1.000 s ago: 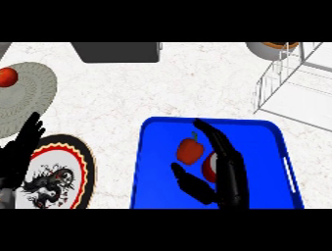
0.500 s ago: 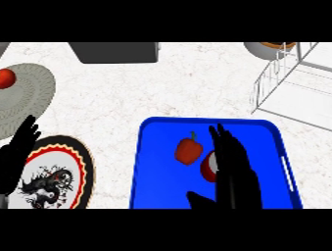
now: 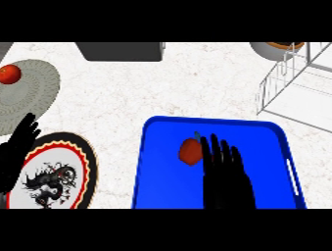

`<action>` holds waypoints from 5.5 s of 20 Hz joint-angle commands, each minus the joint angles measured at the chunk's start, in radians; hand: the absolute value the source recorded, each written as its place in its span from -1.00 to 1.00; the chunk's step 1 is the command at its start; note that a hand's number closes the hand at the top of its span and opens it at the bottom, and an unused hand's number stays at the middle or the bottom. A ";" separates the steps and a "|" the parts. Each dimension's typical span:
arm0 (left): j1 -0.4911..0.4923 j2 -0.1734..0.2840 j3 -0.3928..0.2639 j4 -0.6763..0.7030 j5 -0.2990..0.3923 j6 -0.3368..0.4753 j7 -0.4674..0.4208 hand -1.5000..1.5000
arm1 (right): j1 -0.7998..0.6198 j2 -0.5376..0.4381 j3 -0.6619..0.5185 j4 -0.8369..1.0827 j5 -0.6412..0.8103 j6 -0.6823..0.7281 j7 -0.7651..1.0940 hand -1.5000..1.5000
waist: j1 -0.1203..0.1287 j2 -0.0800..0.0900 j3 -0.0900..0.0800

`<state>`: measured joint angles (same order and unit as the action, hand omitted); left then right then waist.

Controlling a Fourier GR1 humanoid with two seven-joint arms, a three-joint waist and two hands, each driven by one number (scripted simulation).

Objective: Pick the can from the tray and place it in the tiered shelf

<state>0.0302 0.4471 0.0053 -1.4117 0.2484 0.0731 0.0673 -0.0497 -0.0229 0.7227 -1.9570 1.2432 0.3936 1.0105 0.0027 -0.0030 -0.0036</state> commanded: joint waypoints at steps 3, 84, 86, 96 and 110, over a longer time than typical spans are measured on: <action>0.012 0.015 0.001 -0.043 0.003 -0.022 0.027 0.00 | -0.067 0.022 -0.036 0.017 -0.038 0.284 0.161 -1.00 | 0.009 0.002 0.002; 0.017 -0.132 0.187 -0.016 -0.153 -0.143 0.035 0.00 | -0.343 -0.290 -1.293 -0.521 -1.142 0.352 -0.024 1.00 | -0.034 -0.013 0.001; -0.024 -0.160 0.163 0.000 -0.181 -0.113 0.056 0.00 | -0.416 -0.381 -1.297 -0.502 -1.154 0.319 0.040 1.00 | -0.020 -0.005 0.002; -0.034 -0.153 0.176 -0.016 -0.168 -0.138 0.052 0.00 | -0.568 -0.761 -1.304 -0.264 -1.200 0.324 0.108 1.00 | -0.011 -0.002 0.001; -0.047 -0.143 0.193 -0.022 -0.173 -0.160 0.069 0.00 | -0.618 -0.909 -1.171 0.234 -0.873 0.169 -0.325 1.00 | 0.012 0.007 0.004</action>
<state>-0.0047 0.2905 0.1851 -1.4012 0.0635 -0.0832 0.0876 -0.6903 -0.9092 -0.4580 -1.8528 0.2808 0.6122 0.8094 0.0109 0.0026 -0.0010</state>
